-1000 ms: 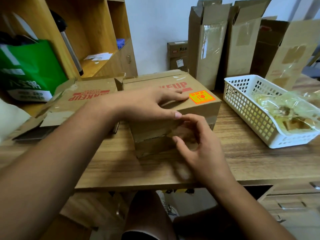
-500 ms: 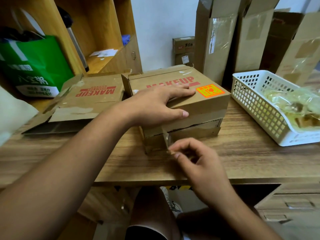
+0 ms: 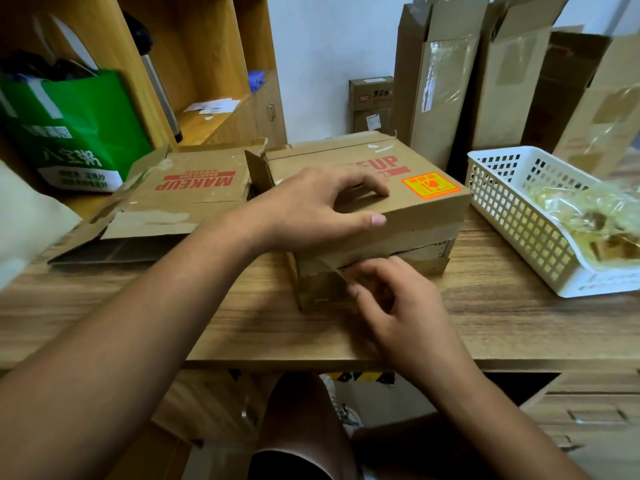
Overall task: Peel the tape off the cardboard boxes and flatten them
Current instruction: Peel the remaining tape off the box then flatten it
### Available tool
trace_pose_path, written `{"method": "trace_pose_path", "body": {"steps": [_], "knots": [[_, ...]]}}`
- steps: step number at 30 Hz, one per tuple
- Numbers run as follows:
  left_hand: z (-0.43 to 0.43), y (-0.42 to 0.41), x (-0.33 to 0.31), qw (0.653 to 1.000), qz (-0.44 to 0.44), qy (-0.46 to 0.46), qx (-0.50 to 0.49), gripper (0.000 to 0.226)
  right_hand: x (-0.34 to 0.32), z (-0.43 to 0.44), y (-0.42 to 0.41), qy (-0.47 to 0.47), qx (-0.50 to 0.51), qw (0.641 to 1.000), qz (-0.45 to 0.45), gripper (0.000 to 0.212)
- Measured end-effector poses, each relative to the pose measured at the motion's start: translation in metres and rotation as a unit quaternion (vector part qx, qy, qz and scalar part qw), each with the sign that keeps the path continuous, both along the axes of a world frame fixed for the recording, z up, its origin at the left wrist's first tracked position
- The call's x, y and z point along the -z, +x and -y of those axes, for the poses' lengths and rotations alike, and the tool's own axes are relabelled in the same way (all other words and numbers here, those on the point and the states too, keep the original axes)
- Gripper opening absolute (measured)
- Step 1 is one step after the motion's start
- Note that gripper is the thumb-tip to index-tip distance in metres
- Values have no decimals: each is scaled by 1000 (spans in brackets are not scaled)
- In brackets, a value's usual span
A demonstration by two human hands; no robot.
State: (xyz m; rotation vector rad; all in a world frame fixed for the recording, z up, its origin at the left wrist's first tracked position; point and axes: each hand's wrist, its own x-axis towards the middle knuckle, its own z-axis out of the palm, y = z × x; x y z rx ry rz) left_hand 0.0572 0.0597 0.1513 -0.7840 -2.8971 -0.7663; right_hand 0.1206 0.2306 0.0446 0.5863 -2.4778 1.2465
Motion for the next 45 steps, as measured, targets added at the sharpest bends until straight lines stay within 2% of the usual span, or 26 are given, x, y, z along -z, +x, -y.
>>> {"method": "trace_pose_path", "body": {"steps": [3,6,14,21,27,33,37,39,42,45], "knots": [[9,4,-9,998,45,-28,27,46,-1,-15,-10,-12,25,999,-20,15],[14,6,-7,997,55,-27,36,47,-3,-33,-14,-39,38,998,21,19],[-9,3,12,995,-40,-88,11,58,5,-46,-6,-63,41,997,21,26],[-11,-3,19,996,-51,-76,12,71,16,-23,34,-80,-6,997,15,21],[-16,2,15,995,-46,-87,-1,66,7,-33,26,-103,34,993,45,12],[-13,12,1,993,-20,-110,34,66,7,-47,6,-127,101,985,63,24],[-14,15,-3,986,-17,-162,46,60,5,-57,-5,-185,72,977,76,30],[-18,14,-2,984,-32,-172,36,59,4,-61,-7,-171,57,982,59,37],[-26,12,4,983,-74,-165,20,61,5,-64,-3,-116,64,990,38,37],[-34,10,8,983,-88,-162,-1,60,11,-63,6,-132,78,987,38,41]]}}
